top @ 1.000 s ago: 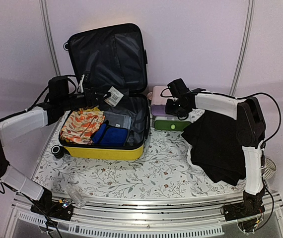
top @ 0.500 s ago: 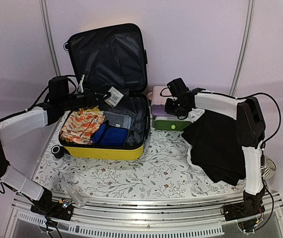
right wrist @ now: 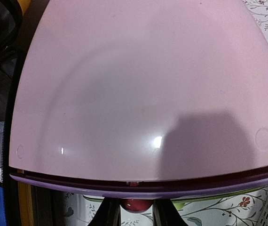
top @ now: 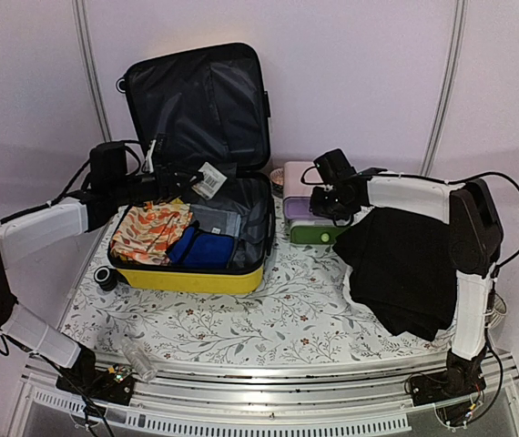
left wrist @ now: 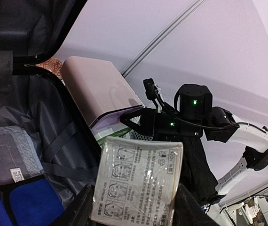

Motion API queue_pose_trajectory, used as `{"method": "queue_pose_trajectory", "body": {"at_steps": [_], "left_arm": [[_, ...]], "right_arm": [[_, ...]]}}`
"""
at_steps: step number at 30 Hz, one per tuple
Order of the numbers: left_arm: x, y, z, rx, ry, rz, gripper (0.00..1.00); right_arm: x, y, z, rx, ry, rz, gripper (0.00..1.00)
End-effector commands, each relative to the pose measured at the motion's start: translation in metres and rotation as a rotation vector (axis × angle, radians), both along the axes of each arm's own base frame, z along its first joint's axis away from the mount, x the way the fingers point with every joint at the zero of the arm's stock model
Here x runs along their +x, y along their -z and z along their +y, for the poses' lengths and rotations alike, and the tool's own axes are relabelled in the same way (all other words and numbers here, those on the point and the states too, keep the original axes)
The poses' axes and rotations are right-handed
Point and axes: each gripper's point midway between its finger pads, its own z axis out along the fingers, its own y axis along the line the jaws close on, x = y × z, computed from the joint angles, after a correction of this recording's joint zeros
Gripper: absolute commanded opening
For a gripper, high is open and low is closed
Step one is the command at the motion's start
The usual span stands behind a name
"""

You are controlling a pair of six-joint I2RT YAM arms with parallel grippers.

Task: Open, take out, and arrange the luggage
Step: Open the drawer in the storage box.

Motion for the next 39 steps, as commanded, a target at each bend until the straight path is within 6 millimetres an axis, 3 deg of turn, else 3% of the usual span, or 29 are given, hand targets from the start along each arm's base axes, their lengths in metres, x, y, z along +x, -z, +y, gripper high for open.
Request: {"method": "queue_pose_trajectory", "body": {"at_steps": [1,10,21,34,37,39], "left_arm": [[-0.008,-0.016,-0.007,-0.022,0.031,-0.065,0.46],[-0.006,-0.006,-0.014,-0.016,0.040,-0.042,0.46],[-0.001,0.001,-0.054,-0.004,0.097,-0.041,0.46],[0.001,0.002,-0.081,-0.006,0.135,-0.047,0.46],[0.002,0.004,-0.085,-0.005,0.140,-0.046,0.46],[0.002,0.005,-0.089,-0.005,0.148,-0.041,0.46]], "right_arm": [[-0.010,-0.015,-0.001,0.019,-0.009,-0.016,0.13],[-0.035,-0.006,0.002,0.020,-0.080,0.036,0.14],[-0.069,-0.004,0.005,0.052,-0.099,0.083,0.16],[-0.094,0.012,0.007,0.053,-0.107,0.165,0.18],[-0.096,0.009,0.005,0.056,-0.096,0.161,0.34],[-0.097,-0.005,0.002,0.056,-0.094,0.139,0.39]]}}
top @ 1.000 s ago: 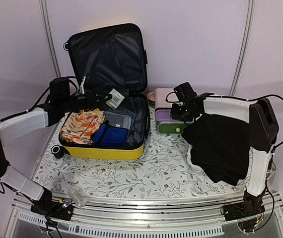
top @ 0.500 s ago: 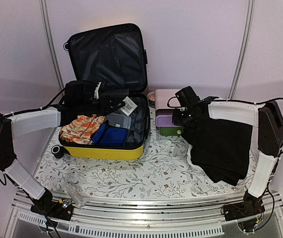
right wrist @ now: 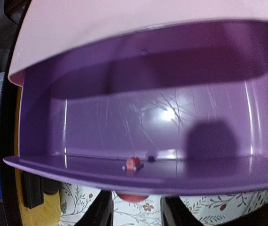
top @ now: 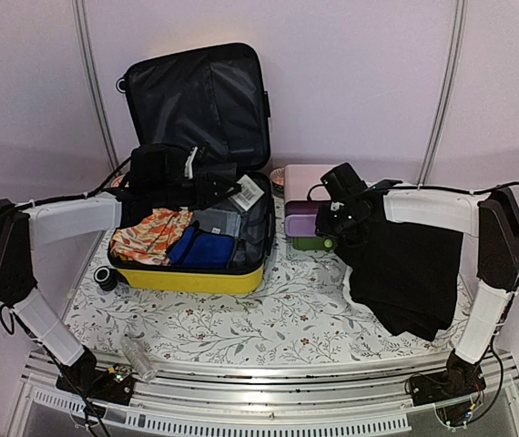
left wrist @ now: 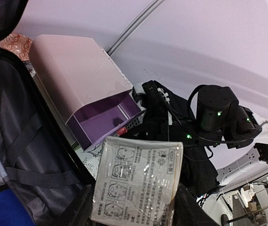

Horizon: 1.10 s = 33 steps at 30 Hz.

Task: Open, take out, and arrange the luggage
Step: Open the drawer in the storage box, then pass from the left arm to the right

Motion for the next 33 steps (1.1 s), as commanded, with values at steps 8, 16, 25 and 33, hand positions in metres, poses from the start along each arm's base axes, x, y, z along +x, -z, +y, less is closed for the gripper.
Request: {"method": "queue_pose_trajectory", "body": {"at_steps": [8,16,25,33], "left_arm": [[-0.002,-0.030,-0.023,-0.073,0.059,-0.080,0.46],[-0.013,-0.043,-0.036,-0.137,0.132,-0.013,0.46],[-0.016,-0.043,-0.049,-0.086,0.098,0.035,0.46],[-0.023,-0.048,-0.055,-0.091,0.110,0.033,0.45]], "right_arm": [[-0.037,-0.081,0.013,0.121,-0.183,-0.069,0.82],[-0.097,-0.156,0.080,0.094,-0.747,-0.459,0.99],[-0.090,-0.178,0.111,-0.123,-0.884,-0.650,0.99],[-0.082,-0.191,0.125,-0.276,-0.848,-0.816,0.99]]}}
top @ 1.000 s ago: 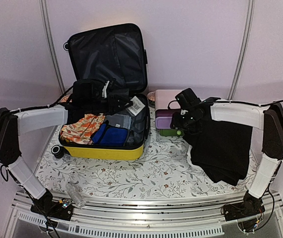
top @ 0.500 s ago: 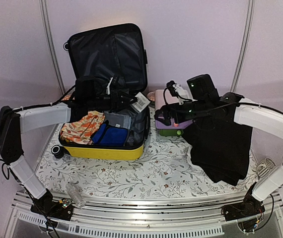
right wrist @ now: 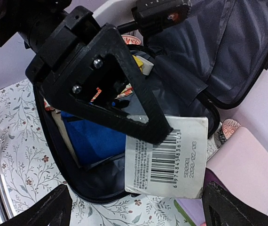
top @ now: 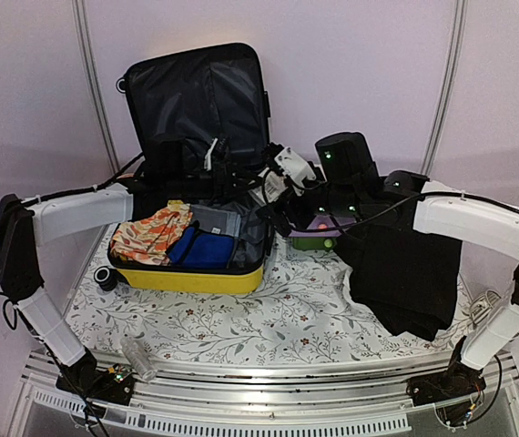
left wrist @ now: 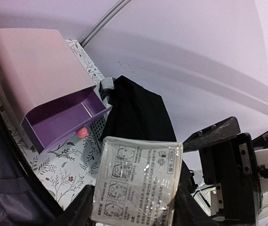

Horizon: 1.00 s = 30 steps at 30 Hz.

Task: Open, take out, and arrange the luggage
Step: Pass from the left arm to the right

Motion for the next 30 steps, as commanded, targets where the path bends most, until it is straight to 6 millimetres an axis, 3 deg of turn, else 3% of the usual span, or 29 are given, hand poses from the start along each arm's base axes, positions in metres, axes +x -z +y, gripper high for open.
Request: {"method": "queue_pose_trajectory", "body": {"at_steps": [1,14,19,22,24,28,30], "left_arm": [[-0.004,-0.019,-0.007,-0.029,0.011,-0.033,0.46],[-0.011,-0.025,-0.008,-0.040,0.034,-0.034,0.45],[-0.014,-0.026,-0.008,-0.043,0.045,-0.032,0.45],[-0.016,-0.027,-0.007,-0.045,0.049,-0.032,0.46],[-0.016,-0.028,-0.005,-0.046,0.046,-0.036,0.55],[-0.009,-0.028,0.007,-0.025,-0.031,-0.040,0.97],[-0.005,-0.030,0.018,-0.018,-0.085,-0.061,0.98]], "right_arm": [[0.014,-0.017,0.007,-0.010,0.030,-0.129,0.99],[0.040,0.001,0.016,-0.074,0.106,-0.149,0.87],[0.041,-0.001,0.019,-0.063,0.109,-0.146,0.59],[0.040,-0.004,0.019,-0.052,0.107,-0.142,0.50],[0.040,-0.007,0.017,-0.043,0.111,-0.140,0.47],[0.047,-0.005,0.003,-0.031,0.134,-0.101,0.46],[0.054,-0.001,-0.010,-0.006,0.161,-0.045,0.44]]}}
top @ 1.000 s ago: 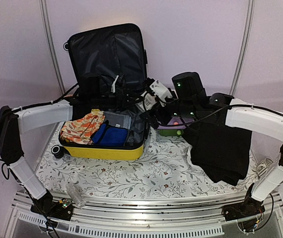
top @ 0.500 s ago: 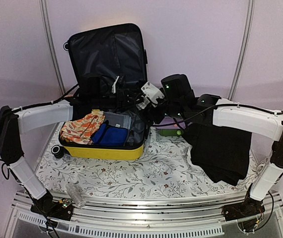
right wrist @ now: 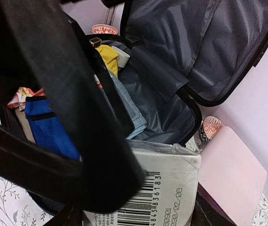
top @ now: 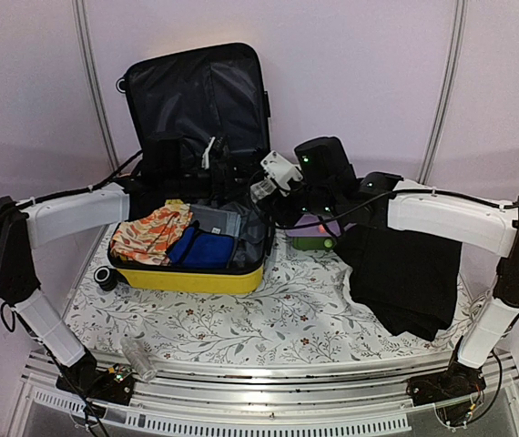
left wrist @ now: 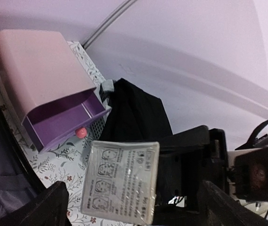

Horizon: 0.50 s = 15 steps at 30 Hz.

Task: Open, take out, and arrange the luggage
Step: Pass from the left arm to the right

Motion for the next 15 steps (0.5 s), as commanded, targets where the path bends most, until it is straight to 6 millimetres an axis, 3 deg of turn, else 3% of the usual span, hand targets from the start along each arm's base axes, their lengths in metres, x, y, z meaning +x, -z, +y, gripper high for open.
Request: {"method": "queue_pose_trajectory", "body": {"at_steps": [1,4,9,12,15], "left_arm": [[0.001,-0.026,0.022,-0.015,-0.096,-0.093,0.98],[0.004,-0.023,0.033,0.006,-0.150,-0.130,0.98],[0.008,0.004,0.026,0.049,-0.131,-0.112,0.95],[0.006,0.012,0.019,0.053,-0.111,-0.105,0.94],[0.004,0.012,0.019,0.050,-0.115,-0.114,0.94]], "right_arm": [[0.018,-0.017,-0.028,0.104,0.075,0.059,0.43],[0.034,-0.004,-0.059,0.152,0.176,0.132,0.43],[0.070,0.029,-0.114,0.275,0.427,0.282,0.36],[0.084,0.044,-0.133,0.327,0.551,0.319,0.34],[0.091,0.052,-0.140,0.344,0.625,0.318,0.33]]}}
